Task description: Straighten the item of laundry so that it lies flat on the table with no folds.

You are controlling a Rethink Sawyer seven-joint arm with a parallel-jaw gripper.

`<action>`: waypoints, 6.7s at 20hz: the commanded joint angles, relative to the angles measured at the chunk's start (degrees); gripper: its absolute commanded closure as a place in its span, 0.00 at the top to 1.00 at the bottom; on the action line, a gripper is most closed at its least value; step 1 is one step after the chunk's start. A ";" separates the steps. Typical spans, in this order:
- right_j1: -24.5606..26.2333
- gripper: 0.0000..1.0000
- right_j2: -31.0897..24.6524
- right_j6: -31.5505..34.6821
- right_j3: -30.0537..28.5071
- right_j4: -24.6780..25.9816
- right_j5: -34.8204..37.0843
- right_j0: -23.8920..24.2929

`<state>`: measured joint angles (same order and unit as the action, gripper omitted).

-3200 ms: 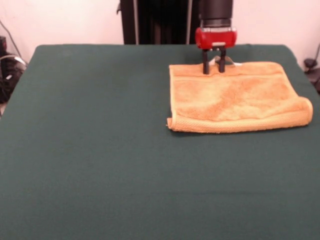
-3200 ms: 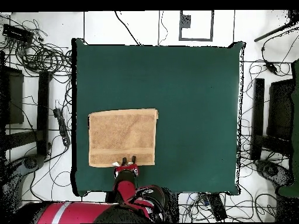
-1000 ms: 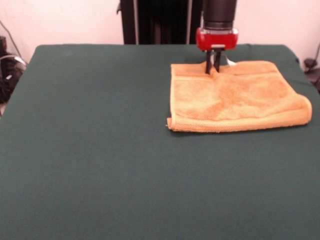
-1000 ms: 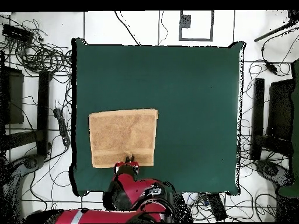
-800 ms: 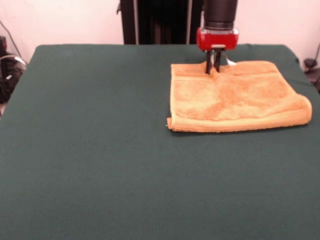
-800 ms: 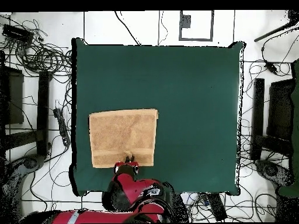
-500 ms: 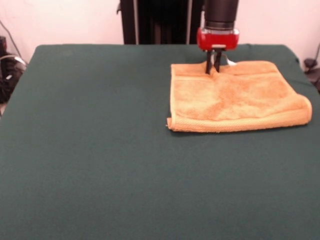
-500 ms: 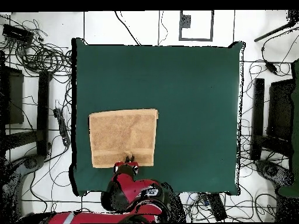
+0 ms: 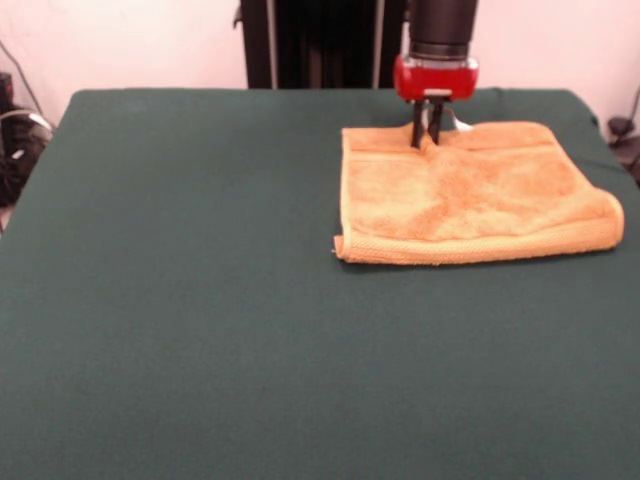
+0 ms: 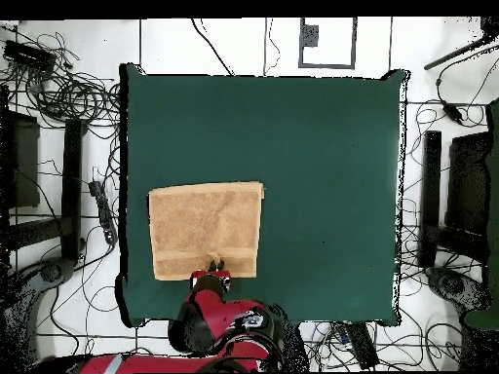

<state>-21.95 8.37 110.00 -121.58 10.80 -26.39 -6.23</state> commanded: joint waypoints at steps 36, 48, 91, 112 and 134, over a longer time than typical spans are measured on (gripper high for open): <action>23.11 0.00 -2.75 8.93 -3.15 -9.57 2.00 -0.19; 18.51 0.00 -3.80 7.28 -6.31 -10.42 6.84 1.24; 15.47 0.00 -2.00 6.93 -11.74 -8.20 9.75 1.59; 20.77 0.00 -1.09 7.96 -13.28 -4.64 4.97 4.34; 21.23 0.00 -0.18 6.00 -17.43 -4.80 5.25 7.04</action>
<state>-13.95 7.47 110.00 -127.78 11.21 -53.28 -1.00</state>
